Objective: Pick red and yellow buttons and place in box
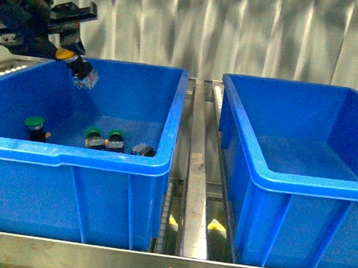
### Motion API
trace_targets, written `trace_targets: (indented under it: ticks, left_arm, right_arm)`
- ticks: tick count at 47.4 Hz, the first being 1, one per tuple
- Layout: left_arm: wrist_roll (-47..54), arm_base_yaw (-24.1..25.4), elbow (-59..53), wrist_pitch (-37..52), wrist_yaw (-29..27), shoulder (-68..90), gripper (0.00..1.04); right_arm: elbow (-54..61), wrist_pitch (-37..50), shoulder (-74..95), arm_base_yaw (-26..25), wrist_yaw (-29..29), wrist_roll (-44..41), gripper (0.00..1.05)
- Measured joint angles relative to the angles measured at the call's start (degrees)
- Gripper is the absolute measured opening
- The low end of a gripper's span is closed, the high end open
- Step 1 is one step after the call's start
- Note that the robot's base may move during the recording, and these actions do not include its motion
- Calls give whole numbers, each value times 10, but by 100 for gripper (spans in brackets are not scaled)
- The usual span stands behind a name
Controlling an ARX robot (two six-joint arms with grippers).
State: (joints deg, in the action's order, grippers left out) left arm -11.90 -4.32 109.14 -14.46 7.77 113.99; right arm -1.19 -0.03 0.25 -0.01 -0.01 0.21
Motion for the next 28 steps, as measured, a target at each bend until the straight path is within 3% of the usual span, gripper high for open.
trace_targets:
  ticks: [5,14,28]
  left_arm:
    - [-3,19,-122,114,92,-64,36]
    - [-116,11,-274,295,283,-133,36]
    - [-294,-42,-378,490,375,-167,36]
  right_arm:
    - [0,0,0,0,0,0,102]
    - [0,0,0,0,0,0,102]
    - [0,0,0,0,0,0,102]
